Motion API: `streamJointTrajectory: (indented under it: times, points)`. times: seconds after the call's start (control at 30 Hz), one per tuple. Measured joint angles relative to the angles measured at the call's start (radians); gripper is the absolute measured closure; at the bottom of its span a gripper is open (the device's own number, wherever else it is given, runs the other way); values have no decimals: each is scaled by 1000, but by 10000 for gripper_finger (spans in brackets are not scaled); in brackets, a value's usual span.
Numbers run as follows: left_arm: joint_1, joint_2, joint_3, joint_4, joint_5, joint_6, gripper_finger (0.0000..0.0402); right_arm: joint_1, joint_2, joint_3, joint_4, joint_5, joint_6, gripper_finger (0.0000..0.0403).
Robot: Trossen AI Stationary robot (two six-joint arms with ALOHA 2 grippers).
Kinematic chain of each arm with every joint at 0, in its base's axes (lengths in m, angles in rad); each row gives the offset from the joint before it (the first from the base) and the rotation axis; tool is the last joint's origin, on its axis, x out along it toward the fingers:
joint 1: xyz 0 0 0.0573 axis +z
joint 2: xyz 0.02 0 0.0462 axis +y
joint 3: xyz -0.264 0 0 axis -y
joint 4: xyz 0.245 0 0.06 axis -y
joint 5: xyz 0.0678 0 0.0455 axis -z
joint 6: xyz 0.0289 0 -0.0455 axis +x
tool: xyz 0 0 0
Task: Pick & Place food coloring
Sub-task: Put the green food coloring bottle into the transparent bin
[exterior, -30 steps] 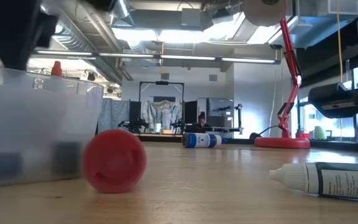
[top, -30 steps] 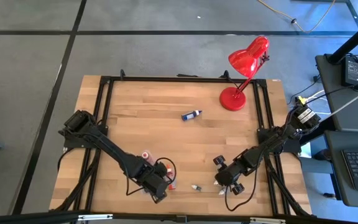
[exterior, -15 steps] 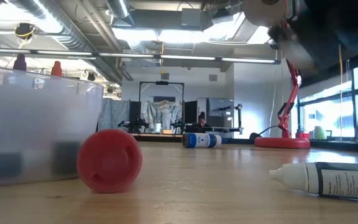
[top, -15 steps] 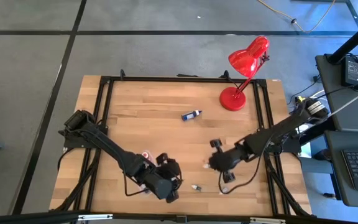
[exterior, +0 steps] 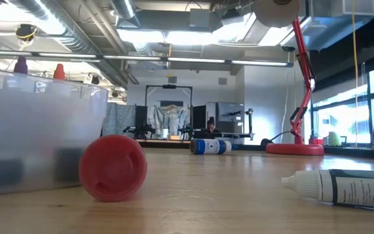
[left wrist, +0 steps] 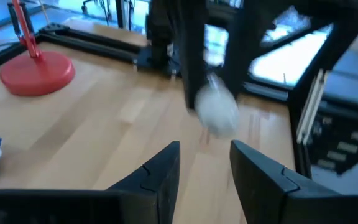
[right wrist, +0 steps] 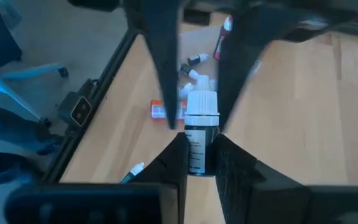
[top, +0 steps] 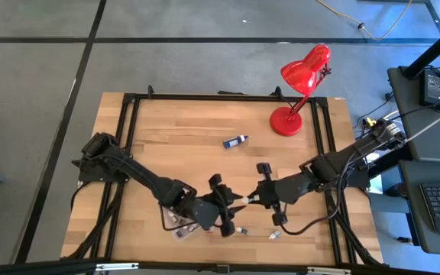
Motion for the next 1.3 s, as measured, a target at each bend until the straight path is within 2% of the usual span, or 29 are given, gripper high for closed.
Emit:
streamJointTrajectory:
  times: [0.27,0.5,0.9,1.3]
  points:
    - [25,0,0,48,25,18,272,0,1,0,-29,0,35,335]
    - [22,0,0,95,34,99,277,0,1,0,-30,0,55,334]
    - [25,0,0,115,31,163,339,0,1,-1,-33,-1,55,334]
    - [25,0,1,59,65,112,278,0,1,-1,-26,4,56,334]
